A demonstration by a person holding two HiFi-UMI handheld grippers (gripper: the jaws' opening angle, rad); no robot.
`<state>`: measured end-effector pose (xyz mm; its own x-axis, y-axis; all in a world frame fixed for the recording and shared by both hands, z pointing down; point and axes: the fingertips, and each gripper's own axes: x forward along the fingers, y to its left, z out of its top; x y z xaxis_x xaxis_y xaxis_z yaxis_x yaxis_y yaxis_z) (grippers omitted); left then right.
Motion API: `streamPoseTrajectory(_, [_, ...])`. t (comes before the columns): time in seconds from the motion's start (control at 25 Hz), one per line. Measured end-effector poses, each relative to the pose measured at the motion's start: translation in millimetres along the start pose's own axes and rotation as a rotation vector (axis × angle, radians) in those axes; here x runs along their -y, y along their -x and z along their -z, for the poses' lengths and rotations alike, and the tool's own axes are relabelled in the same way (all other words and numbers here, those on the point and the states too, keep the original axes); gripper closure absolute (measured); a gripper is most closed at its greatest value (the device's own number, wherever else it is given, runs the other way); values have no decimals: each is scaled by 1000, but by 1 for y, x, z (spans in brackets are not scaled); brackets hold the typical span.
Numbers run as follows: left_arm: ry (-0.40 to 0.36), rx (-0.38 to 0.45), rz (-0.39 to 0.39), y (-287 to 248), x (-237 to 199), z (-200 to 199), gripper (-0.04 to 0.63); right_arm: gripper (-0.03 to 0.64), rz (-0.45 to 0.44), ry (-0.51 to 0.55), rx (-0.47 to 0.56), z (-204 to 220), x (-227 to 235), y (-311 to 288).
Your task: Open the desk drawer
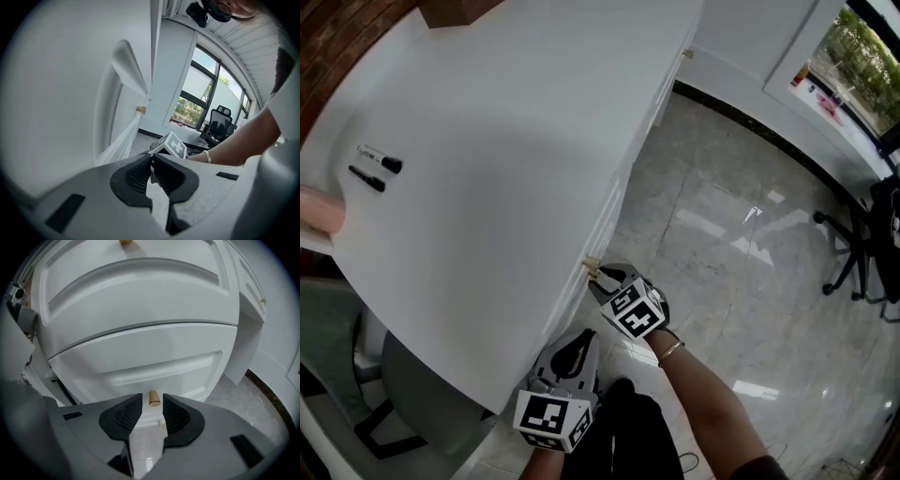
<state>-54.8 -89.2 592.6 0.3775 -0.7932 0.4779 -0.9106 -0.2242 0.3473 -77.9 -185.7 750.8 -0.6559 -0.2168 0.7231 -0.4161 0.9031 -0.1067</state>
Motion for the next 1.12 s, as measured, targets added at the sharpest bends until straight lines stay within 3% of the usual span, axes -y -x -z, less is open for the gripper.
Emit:
streamPoseTrajectory(0.16, [8,3,5,0,-2,2,569,506,-29,58,-55,2,-5,-14])
streamPoseTrajectory(0.44, [23,-2,10,3,-3,2,569,545,8,121,-76,2,2,-18])
streamPoseTrajectory(1.12, [43,-39,77,28,25,9,569,546,75,60,-135,44,13,21])
